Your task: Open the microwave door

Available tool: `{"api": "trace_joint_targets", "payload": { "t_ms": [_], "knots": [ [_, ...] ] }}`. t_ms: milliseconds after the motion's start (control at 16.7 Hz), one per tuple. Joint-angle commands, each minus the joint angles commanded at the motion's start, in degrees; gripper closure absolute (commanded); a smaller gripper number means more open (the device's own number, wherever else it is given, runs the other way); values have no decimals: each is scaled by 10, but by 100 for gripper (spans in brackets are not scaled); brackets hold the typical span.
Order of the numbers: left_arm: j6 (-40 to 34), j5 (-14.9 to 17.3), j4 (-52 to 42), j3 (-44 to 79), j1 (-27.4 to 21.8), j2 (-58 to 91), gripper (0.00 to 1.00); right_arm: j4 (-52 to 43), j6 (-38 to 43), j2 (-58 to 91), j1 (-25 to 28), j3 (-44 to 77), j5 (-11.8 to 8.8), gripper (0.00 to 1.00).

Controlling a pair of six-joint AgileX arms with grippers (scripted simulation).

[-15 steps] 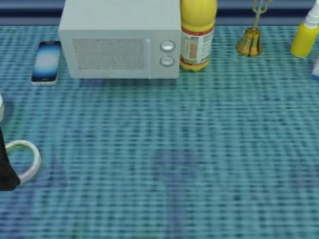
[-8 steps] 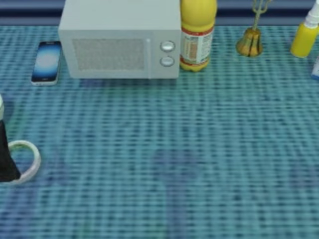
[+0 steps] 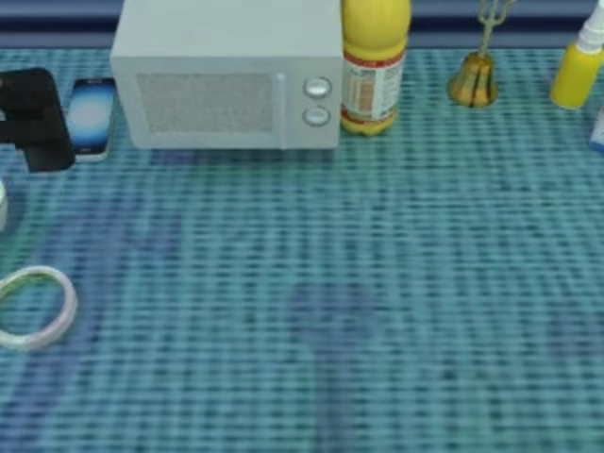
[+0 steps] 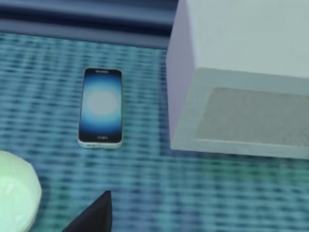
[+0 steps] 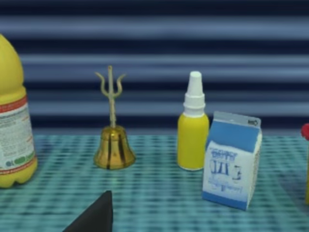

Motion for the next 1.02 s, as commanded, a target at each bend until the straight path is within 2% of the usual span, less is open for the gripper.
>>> {"api": "trace_joint_targets", "payload": {
  "t_ms": [300,540,780,1020],
  "knots": [
    [-76,-37,-136,323,-79,302,0,0,0,0,0,0,0,0],
    [-127,-64,-238,531,-135,506,0,0,0,0,0,0,0,0],
    [-163,-85,-322,670,-177,661,0,0,0,0,0,0,0,0],
    [-180,-96,-367,740,-198,738,0,0,0,0,0,0,0,0]
  ]
}}
